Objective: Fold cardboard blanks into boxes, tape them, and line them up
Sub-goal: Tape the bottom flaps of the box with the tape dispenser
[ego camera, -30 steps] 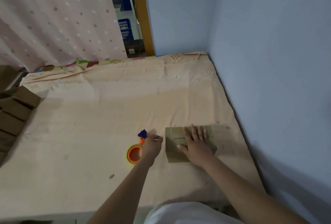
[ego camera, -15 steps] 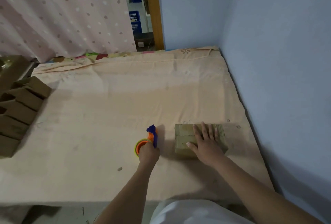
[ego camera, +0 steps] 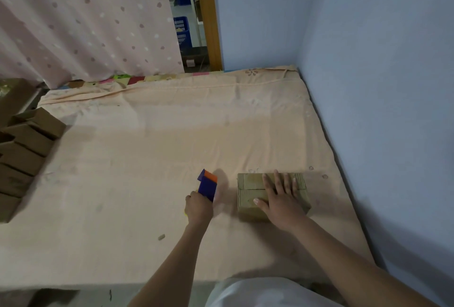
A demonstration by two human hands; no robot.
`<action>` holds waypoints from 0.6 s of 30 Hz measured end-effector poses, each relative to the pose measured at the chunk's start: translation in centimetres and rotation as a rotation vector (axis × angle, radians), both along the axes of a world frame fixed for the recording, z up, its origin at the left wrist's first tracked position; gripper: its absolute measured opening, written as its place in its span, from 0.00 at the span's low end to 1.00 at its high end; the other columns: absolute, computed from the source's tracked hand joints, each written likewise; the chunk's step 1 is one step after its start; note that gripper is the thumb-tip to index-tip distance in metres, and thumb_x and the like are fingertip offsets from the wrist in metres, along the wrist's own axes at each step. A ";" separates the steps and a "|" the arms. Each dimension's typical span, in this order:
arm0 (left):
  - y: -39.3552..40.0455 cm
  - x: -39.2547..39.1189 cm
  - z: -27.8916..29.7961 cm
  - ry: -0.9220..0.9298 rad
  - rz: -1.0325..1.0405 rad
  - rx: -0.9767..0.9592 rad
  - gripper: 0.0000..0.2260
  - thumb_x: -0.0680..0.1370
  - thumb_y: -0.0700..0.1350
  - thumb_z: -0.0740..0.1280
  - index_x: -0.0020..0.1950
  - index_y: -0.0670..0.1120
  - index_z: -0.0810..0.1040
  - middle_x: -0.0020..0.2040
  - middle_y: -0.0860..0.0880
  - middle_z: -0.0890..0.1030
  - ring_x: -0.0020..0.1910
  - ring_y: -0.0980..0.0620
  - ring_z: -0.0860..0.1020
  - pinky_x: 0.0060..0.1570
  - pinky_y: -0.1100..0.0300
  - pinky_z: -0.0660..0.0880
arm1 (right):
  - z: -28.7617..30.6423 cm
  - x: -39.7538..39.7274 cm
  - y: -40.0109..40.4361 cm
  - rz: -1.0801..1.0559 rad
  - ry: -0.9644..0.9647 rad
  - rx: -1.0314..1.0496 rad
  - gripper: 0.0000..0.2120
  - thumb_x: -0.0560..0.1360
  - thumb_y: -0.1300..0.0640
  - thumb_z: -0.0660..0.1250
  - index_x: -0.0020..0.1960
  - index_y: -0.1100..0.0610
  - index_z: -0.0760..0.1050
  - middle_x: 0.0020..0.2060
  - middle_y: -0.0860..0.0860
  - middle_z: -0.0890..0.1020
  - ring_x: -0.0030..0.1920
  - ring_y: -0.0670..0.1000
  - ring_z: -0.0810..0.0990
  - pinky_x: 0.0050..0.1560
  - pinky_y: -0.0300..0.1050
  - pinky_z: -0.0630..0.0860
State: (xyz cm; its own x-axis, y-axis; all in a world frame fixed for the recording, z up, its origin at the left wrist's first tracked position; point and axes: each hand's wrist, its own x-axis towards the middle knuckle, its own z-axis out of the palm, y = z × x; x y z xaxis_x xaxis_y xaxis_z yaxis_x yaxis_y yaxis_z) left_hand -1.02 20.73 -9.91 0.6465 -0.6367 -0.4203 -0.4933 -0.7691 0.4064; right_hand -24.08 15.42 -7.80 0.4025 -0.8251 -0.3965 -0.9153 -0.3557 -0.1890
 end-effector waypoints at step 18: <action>-3.1 -2.7 10.5 0.321 -0.599 -0.244 0.19 0.72 0.53 0.76 0.57 0.50 0.72 0.48 0.52 0.79 0.46 0.54 0.79 0.38 0.64 0.75 | 1.2 0.1 -1.3 -0.046 -0.093 0.137 0.38 0.82 0.36 0.53 0.82 0.51 0.41 0.79 0.54 0.34 0.78 0.61 0.30 0.77 0.61 0.32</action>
State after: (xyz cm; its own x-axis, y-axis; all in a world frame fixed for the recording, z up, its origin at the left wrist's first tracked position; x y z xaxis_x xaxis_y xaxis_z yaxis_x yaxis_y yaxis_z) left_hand -3.71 17.66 0.58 0.0256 -0.9431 -0.3314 -0.6288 -0.2729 0.7281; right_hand -23.96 14.10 -6.61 0.4057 -0.7842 -0.4694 -0.9063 -0.2786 -0.3179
